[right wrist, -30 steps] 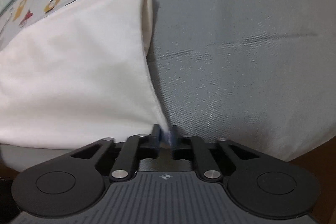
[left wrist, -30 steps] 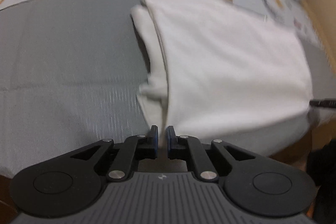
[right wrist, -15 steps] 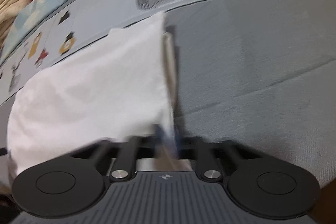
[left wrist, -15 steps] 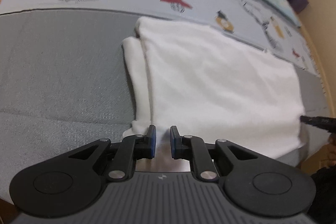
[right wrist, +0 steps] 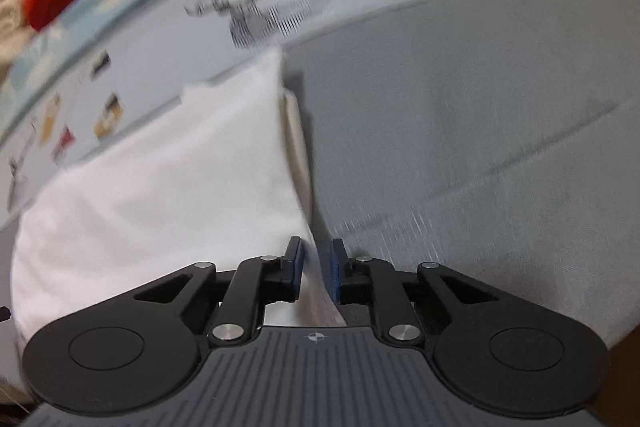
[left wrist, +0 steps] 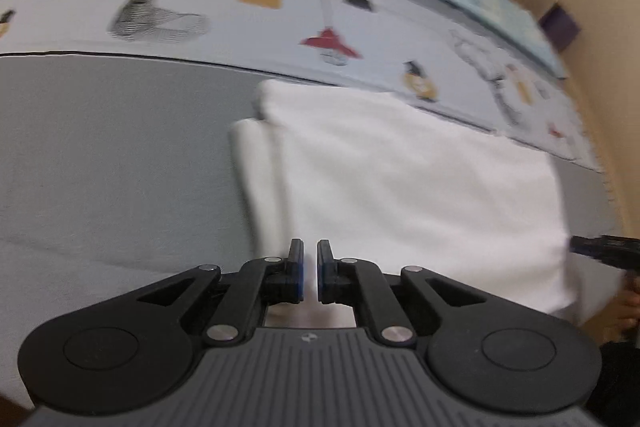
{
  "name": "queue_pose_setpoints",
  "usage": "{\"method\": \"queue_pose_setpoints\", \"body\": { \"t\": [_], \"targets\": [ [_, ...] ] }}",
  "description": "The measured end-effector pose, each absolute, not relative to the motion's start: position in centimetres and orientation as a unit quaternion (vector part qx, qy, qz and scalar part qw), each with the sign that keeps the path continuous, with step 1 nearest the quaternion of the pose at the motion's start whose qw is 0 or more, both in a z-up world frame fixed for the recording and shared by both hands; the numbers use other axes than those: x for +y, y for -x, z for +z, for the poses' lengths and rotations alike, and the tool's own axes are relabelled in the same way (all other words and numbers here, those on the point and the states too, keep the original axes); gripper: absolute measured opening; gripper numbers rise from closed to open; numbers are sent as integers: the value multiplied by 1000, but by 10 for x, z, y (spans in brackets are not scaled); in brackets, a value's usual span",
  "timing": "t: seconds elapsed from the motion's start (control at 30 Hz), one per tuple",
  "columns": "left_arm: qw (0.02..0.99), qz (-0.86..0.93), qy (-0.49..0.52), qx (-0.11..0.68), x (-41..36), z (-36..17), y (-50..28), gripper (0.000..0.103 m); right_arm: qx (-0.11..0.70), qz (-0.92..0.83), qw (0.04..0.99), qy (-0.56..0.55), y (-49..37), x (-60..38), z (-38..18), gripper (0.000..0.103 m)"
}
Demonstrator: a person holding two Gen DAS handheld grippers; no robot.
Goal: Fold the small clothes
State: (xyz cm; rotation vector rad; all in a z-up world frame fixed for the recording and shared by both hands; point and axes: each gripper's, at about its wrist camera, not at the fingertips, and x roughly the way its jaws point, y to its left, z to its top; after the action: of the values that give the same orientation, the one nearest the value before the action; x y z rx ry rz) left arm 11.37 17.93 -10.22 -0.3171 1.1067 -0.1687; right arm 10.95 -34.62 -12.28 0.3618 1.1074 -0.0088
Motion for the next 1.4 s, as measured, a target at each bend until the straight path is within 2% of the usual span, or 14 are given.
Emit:
{"method": "queue_pose_setpoints", "body": {
  "t": [0.17, 0.27, 0.33, 0.4, 0.47, 0.5, 0.57, 0.7, 0.97, 1.03, 1.1, 1.13, 1.17, 1.4],
  "targets": [
    [791, -73, 93, 600, 163, -135, -121, 5, 539, 5, 831, -139, -114, -337, -133, 28],
    [804, -66, 145, 574, 176, -124, -124, 8, 564, -22, 819, -104, -116, -337, -143, 36],
    [813, -58, 171, 553, 188, -117, -124, 17, 550, -33, 826, -119, -115, -343, -135, 37],
    [818, -38, 180, 544, 196, -116, -125, 45, 518, -41, 846, -120, -110, -348, -118, 37],
    [819, -19, 183, 544, 200, -118, -128, 60, 481, -30, 868, -122, -103, -353, -96, 37],
    [816, -12, 186, 546, 203, -120, -129, 65, 457, -21, 881, -118, -98, -354, -80, 38],
    [810, -4, 198, 552, 205, -122, -133, 68, 413, 4, 905, -105, -87, -354, -56, 39],
    [795, 0, 208, 570, 207, -133, -140, 68, 346, 9, 936, -64, -60, -354, -43, 46],
    [786, -10, 188, 589, 191, -152, -154, 67, 383, -29, 920, -75, -67, -370, -60, 46],
    [792, -13, 169, 586, 184, -153, -155, 61, 389, -35, 916, -92, -67, -373, -61, 46],
    [794, -31, 167, 584, 180, -153, -155, 28, 394, -43, 912, -104, -67, -377, -64, 46],
    [797, -33, 165, 580, 180, -151, -155, 24, 394, -47, 912, -107, -67, -378, -65, 46],
    [799, -37, 162, 578, 179, -150, -154, 15, 394, -50, 911, -108, -67, -378, -66, 46],
    [814, -33, 185, 550, 203, -131, -138, 13, 393, -53, 911, -109, -70, -372, -67, 46]
  ]
}}
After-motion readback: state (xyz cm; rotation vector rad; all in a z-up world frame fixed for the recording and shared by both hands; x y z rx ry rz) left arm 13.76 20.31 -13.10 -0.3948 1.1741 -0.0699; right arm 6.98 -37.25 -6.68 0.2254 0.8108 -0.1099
